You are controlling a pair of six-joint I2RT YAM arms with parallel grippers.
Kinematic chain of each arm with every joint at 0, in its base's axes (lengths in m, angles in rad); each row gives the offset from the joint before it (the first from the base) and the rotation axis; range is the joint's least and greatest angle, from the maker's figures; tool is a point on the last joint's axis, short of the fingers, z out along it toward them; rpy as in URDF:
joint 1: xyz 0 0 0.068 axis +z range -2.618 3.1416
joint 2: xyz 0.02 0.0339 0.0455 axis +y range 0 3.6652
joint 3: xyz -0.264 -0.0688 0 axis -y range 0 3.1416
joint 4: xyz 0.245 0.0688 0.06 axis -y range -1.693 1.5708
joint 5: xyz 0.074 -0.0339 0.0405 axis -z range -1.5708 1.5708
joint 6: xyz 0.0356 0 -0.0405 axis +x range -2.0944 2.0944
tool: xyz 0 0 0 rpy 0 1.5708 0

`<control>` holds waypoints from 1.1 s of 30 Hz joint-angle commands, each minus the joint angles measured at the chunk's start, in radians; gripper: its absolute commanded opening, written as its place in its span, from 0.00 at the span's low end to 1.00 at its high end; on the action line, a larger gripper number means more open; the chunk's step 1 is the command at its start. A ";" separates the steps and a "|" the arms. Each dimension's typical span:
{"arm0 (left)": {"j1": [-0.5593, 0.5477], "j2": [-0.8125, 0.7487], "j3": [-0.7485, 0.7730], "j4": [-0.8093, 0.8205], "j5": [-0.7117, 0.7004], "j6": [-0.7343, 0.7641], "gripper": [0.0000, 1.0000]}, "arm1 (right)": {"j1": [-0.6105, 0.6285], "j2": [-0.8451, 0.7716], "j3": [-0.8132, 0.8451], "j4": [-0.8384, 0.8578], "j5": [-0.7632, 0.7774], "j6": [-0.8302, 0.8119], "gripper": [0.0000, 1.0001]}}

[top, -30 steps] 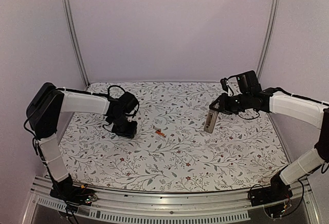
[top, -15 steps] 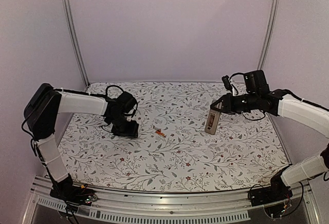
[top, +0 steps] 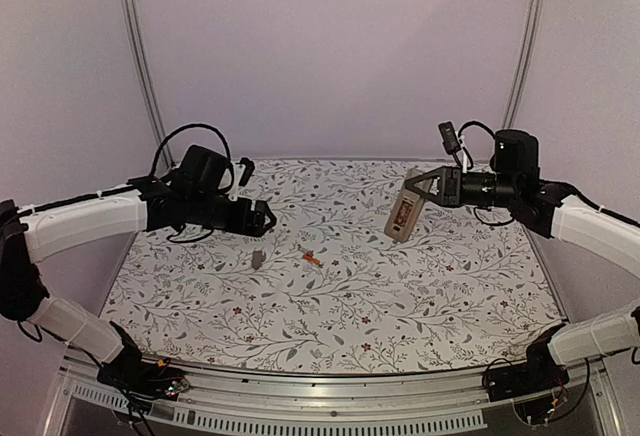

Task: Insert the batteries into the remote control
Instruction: Pick up the battery from the center of the board.

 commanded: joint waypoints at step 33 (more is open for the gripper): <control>-0.096 0.233 0.258 -0.130 0.134 0.223 0.68 | 0.036 0.311 -0.003 0.261 -0.319 0.288 0.00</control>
